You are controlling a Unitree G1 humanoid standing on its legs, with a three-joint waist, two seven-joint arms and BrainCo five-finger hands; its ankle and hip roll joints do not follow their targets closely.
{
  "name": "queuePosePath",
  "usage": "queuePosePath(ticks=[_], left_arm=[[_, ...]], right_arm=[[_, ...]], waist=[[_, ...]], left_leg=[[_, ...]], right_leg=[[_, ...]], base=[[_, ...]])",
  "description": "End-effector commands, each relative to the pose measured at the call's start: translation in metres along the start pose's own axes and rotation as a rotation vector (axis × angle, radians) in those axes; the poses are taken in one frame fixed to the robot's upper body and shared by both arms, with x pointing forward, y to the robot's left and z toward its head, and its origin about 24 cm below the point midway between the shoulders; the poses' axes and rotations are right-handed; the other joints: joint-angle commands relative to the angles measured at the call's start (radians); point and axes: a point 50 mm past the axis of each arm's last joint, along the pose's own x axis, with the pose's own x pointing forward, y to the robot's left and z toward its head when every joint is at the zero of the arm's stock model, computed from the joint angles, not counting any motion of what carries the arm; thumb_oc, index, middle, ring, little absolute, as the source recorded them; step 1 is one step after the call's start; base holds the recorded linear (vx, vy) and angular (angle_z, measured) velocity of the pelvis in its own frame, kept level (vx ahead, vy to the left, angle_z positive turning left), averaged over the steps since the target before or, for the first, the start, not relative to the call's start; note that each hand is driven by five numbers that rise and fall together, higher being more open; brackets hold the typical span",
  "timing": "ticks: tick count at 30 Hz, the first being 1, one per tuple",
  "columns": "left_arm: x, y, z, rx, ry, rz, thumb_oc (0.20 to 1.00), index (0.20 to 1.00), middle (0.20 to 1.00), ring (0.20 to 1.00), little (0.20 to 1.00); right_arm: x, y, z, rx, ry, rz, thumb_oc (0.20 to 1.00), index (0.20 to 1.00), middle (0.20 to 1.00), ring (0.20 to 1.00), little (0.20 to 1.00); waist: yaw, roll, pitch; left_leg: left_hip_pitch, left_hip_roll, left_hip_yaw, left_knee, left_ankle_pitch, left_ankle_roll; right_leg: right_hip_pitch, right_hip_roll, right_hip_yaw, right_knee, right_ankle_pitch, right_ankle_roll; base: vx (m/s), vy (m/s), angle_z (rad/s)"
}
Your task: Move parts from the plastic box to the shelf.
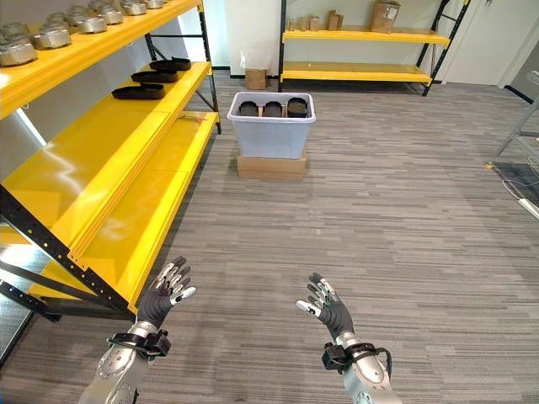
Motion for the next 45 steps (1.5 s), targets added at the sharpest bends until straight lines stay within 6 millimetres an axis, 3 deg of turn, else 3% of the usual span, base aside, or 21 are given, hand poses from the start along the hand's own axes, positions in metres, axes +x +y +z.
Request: queuePosePath(ticks=[1, 26, 36, 39, 40, 41, 42, 43, 45], left_arm=[[0.010, -0.006, 0.013, 0.047, -0.065, -0.073, 1.000, 1.000, 1.000, 1.000, 1.000], [0.011, -0.005, 0.014, 0.014, -0.072, -0.058, 1.000, 1.000, 1.000, 1.000, 1.000], [0.012, 0.003, 0.022, 0.027, -0.103, -0.021, 1.000, 1.000, 1.000, 1.000, 1.000], [0.011, 0.005, 0.020, 0.040, -0.093, -0.018, 1.000, 1.000, 1.000, 1.000, 1.000], [0.010, 0.004, 0.018, 0.036, -0.085, -0.022, 1.000, 1.000, 1.000, 1.000, 1.000], [0.010, 0.005, 0.020, 0.050, -0.091, -0.025, 1.000, 1.000, 1.000, 1.000, 1.000], [0.011, 0.004, 0.023, 0.059, -0.101, -0.030, 1.000, 1.000, 1.000, 1.000, 1.000], [0.011, 0.004, 0.022, 0.060, -0.096, -0.031, 1.000, 1.000, 1.000, 1.000, 1.000], [0.011, 0.004, 0.022, 0.057, -0.094, -0.035, 1.000, 1.000, 1.000, 1.000, 1.000]], right_arm=[[0.006, 0.003, 0.018, 0.024, -0.099, 0.025, 1.000, 1.000, 1.000, 1.000, 1.000], [0.006, 0.000, 0.020, 0.037, -0.106, 0.015, 1.000, 1.000, 1.000, 1.000, 1.000], [0.010, 0.002, 0.019, 0.039, -0.104, 0.012, 1.000, 1.000, 1.000, 1.000, 1.000], [0.008, 0.006, 0.013, 0.043, -0.086, 0.024, 1.000, 1.000, 1.000, 1.000, 1.000], [0.006, 0.008, 0.009, 0.049, -0.073, 0.034, 1.000, 1.000, 1.000, 1.000, 1.000], [0.005, 0.009, 0.008, 0.046, -0.069, 0.038, 1.000, 1.000, 1.000, 1.000, 1.000], [0.006, 0.009, 0.009, 0.042, -0.071, 0.039, 1.000, 1.000, 1.000, 1.000, 1.000], [0.005, 0.008, 0.009, 0.039, -0.069, 0.037, 1.000, 1.000, 1.000, 1.000, 1.000], [0.004, 0.006, 0.009, 0.048, -0.070, 0.037, 1.000, 1.000, 1.000, 1.000, 1.000]], waist=[[0.001, -0.020, -0.039], [0.008, -0.025, -0.030], [0.011, -0.016, 0.010], [0.007, -0.019, 0.029], [0.002, -0.017, 0.046], [-0.002, -0.012, 0.058], [0.002, 0.001, 0.077], [0.002, 0.003, 0.079], [-0.014, -0.002, 0.072]], left_leg=[[0.016, 0.093, -0.102, 0.005, -0.064, -0.085], [0.017, 0.084, -0.102, 0.005, -0.071, -0.076], [0.012, 0.033, -0.122, 0.028, -0.088, -0.019], [0.027, 0.007, -0.135, 0.032, -0.093, 0.004], [0.043, -0.006, -0.144, 0.034, -0.096, 0.021], [0.049, -0.008, -0.146, 0.037, -0.096, 0.029], [0.048, -0.005, -0.146, 0.049, -0.100, 0.039], [0.051, -0.008, -0.139, 0.059, -0.112, 0.041], [0.055, -0.017, -0.147, 0.092, -0.144, 0.040]], right_leg=[[-0.056, -0.080, 0.000, 0.016, 0.045, 0.089], [-0.052, -0.097, -0.015, 0.025, 0.040, 0.103], [-0.178, -0.146, 0.013, 0.293, 0.012, 0.139], [-0.252, -0.166, 0.038, 0.463, 0.085, 0.143], [-0.328, -0.163, 0.068, 0.612, 0.193, 0.139], [-0.353, -0.159, 0.076, 0.666, 0.234, 0.139], [-0.407, -0.152, 0.057, 0.751, 0.212, 0.129], [-0.421, -0.160, 0.033, 0.737, 0.196, 0.129], [-0.431, -0.123, 0.018, 0.646, 0.143, 0.118]], base=[[0.00, 0.000, 0.00], [0.00, 0.009, 0.00], [-0.02, 0.131, 0.01], [0.00, 0.173, 0.17], [0.00, 0.247, 0.17], [-0.04, 0.272, 0.28], [0.01, 0.181, 0.26], [0.08, 0.119, 0.10], [0.17, 0.001, -0.13]])
